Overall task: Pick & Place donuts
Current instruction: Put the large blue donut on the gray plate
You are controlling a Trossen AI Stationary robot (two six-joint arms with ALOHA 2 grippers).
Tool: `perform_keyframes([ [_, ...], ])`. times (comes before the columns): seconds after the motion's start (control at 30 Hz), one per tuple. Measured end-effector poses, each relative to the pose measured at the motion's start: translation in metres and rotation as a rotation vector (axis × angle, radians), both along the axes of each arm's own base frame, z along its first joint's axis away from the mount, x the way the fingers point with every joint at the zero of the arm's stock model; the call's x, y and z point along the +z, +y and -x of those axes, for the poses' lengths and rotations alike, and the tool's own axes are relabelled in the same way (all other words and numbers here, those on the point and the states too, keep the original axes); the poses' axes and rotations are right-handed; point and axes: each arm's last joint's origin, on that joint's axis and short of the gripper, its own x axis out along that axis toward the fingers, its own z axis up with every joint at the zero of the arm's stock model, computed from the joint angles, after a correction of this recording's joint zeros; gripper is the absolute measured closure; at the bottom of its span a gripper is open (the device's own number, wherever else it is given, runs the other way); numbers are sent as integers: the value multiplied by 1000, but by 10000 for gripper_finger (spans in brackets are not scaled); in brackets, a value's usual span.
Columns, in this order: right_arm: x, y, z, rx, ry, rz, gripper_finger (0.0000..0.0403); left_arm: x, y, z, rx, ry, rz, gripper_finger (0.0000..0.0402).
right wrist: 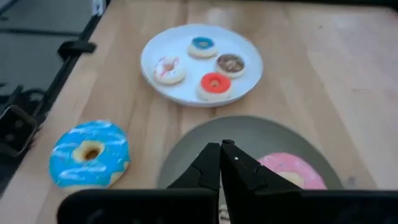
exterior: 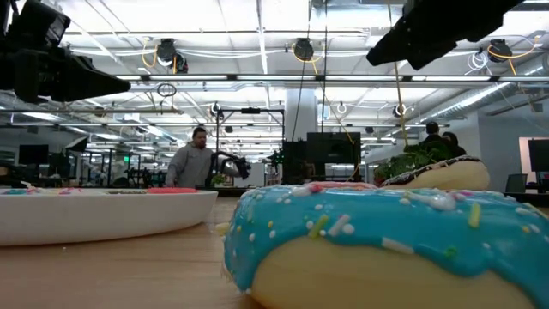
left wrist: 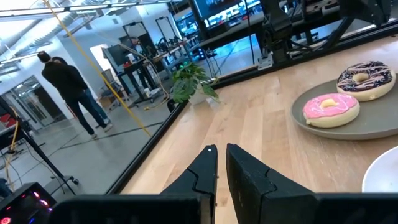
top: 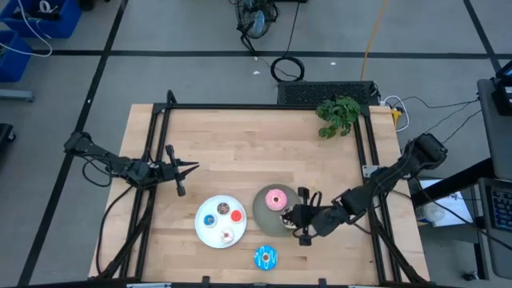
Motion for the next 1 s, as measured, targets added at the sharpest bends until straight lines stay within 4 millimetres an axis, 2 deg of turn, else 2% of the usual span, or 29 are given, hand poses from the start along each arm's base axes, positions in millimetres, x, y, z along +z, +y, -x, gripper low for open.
perform_keyframes([
  [0.23, -5, -2, 1, 10, -57, 47, 399, 0, 0, 0, 0, 1, 0, 360],
  [0.4, -6, 4, -1, 128, -43, -24, 399, 0, 0, 0, 0, 1, 0, 360],
  [0.53, -2, 9, -7, 145, -126, -63, 399, 0, 0, 0, 0, 1, -1, 360],
  [0.67, -7, 11, -11, 189, -143, 7, 399, 0, 0, 0, 1, -1, 0, 360],
  [0.83, -5, 9, -14, 152, -173, -49, 399, 0, 0, 0, 0, 0, 0, 360],
  [1.0, -3, 8, -16, 164, -197, -23, 399, 0, 0, 0, 0, 0, 0, 360],
])
